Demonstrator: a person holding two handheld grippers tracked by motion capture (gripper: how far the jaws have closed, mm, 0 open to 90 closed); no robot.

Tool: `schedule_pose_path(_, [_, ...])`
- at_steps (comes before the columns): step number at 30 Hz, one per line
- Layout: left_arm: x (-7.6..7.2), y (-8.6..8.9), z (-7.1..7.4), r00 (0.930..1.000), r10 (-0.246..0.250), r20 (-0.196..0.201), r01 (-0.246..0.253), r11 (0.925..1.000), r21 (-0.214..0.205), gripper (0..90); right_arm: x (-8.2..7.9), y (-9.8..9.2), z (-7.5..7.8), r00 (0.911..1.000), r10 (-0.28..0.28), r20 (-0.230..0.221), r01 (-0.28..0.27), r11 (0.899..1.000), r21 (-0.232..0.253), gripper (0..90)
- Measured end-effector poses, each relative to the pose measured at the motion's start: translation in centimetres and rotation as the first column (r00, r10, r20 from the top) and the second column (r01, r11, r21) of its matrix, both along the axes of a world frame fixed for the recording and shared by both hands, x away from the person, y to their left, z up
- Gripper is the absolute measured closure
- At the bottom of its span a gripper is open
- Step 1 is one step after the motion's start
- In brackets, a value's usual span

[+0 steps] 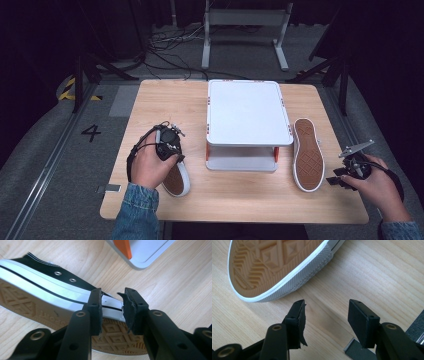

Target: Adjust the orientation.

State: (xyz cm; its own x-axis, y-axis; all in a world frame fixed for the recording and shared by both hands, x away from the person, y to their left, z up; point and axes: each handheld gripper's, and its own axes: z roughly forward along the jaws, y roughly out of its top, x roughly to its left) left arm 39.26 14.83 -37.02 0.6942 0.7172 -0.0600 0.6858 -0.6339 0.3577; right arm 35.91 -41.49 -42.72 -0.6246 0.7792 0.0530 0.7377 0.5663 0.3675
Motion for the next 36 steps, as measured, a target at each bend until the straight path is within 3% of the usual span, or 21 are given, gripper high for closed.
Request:
schedule_pose_path(3, [0.2,0.4,-0.2,0.9998,0.020,-0.008,-0.020,0.9997,-0.012,73.5,-0.3,-0.1,0.0,1.0000,-0.001,0.000,0.001,1.000,-0.001,48.7])
schedule_pose_path(7, [0.0,1.1,0.0,0.9992,0.036,0.014,-0.036,0.9993,-0.010,77.6,-0.3,-0.4,0.3,0.9999,-0.009,0.010,0.009,1.000,0.002,48.5])
schedule_pose_path(10, [-0.5,2.4,0.0,0.9976,0.064,0.028,-0.062,0.9962,-0.061,77.7,-0.1,-0.1,0.2,0.9999,-0.004,0.015,0.004,1.000,-0.001,48.5])
schedule_pose_path(15, [-1.3,4.2,0.6,0.9927,0.114,0.039,-0.112,0.9922,-0.054,77.8,0.4,0.6,0.3,0.9998,0.017,0.010,-0.017,1.000,-0.004,48.5])
schedule_pose_path(18, [-1.8,5.9,0.9,0.9876,0.154,0.031,-0.152,0.9867,-0.058,77.8,0.7,0.6,0.5,0.9997,0.015,0.019,-0.015,1.000,0.000,48.5])
schedule_pose_path(22, [-2.7,8.4,0.6,0.9781,0.207,0.018,-0.204,0.9725,-0.112,77.8,0.8,0.6,0.8,0.9995,0.013,0.028,-0.013,1.000,0.004,48.5])
schedule_pose_path(30, [-3.6,10.8,0.3,0.9610,0.276,-0.021,-0.276,0.9610,-0.018,78.5,1.0,0.5,0.8,0.9998,0.008,0.018,-0.008,1.000,0.003,48.7])
schedule_pose_path(33, [-3.7,11.8,-0.7,0.9485,0.312,-0.054,-0.308,0.9482,0.080,80.7,1.0,0.0,0.8,0.9998,-0.013,0.018,0.013,1.000,0.001,48.7])
schedule_pose_path(34, [-3.7,12.4,-1.2,0.9401,0.333,-0.072,-0.327,0.9409,0.090,81.6,1.0,-0.1,0.8,0.9996,-0.022,0.019,0.022,1.000,0.002,48.7])
schedule_pose_path(35, [-3.7,12.4,-1.2,0.9401,0.333,-0.072,-0.327,0.9409,0.090,82.9,1.0,-0.1,0.8,0.9996,-0.022,0.019,0.022,1.000,0.002,48.7])
schedule_pose_path(36, [-3.7,12.8,-1.7,0.9308,0.355,-0.087,-0.347,0.9326,0.101,82.9,1.0,-0.2,0.8,0.9995,-0.026,0.019,0.026,1.000,0.001,48.7])
